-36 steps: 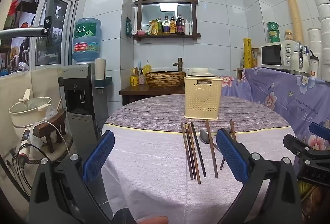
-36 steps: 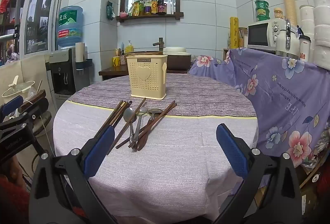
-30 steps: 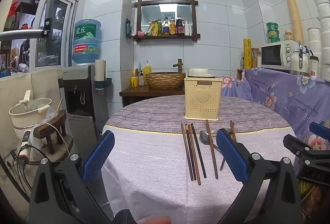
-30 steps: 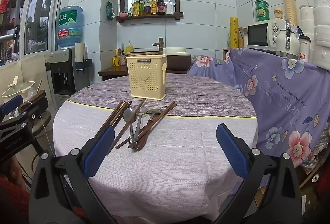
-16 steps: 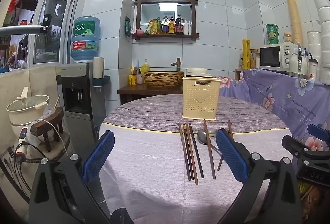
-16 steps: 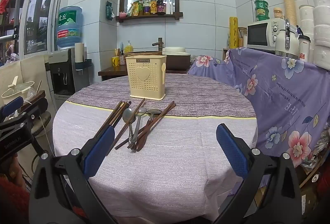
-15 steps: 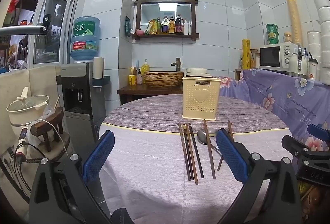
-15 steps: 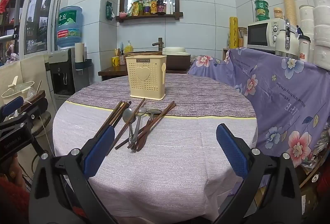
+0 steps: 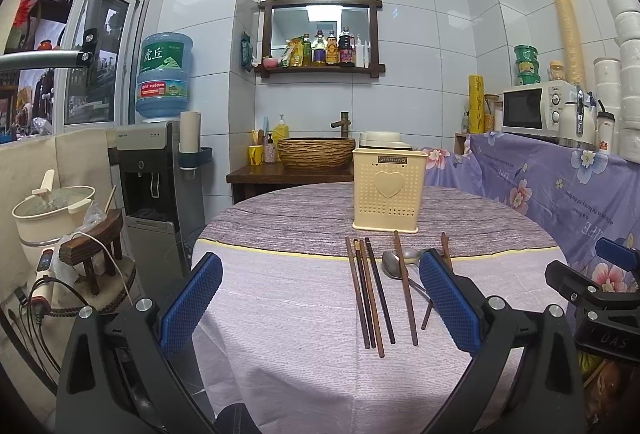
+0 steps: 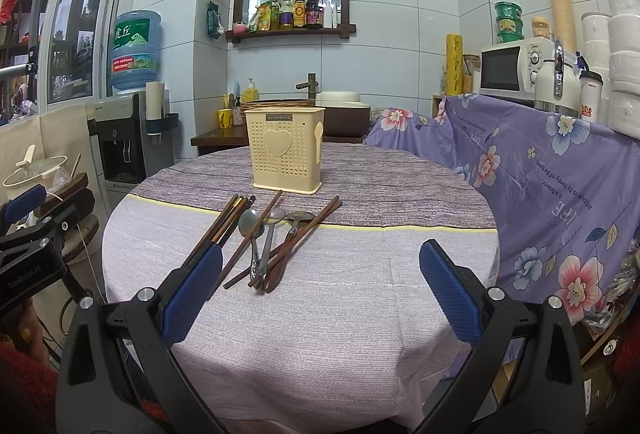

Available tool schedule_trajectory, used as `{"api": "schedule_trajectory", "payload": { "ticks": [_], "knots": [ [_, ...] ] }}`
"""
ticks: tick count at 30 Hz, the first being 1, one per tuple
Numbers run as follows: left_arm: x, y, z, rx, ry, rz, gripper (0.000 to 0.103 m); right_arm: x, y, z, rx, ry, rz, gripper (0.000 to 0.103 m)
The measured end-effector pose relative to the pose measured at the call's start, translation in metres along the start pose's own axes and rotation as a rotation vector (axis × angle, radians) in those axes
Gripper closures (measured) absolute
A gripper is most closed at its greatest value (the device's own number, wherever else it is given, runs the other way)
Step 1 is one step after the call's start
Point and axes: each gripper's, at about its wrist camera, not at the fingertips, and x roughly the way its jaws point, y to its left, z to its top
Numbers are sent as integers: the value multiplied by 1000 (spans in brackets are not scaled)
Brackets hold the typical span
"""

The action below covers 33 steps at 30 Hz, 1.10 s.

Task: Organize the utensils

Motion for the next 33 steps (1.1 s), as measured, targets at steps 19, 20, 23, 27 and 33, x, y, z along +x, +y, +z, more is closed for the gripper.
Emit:
{"api": "schedule_trajectory", "payload": {
  "ticks": [19,20,23,27,33],
  "knots": [
    [-1,2,0,-1,0,2,5,1,1,2,-2,2,0,6],
    [-1,3,0,-2,0,2,5,1,1,2,-2,3,0,6],
    [-1,1,0,1,0,1,5,1,1,2,-2,4,0,6],
    [-1,1,0,1,-1,1,5,1,1,2,-2,3,0,6],
    [-1,1,0,-1,0,1,5,2,1,2,-1,4,0,6]
  ]
}}
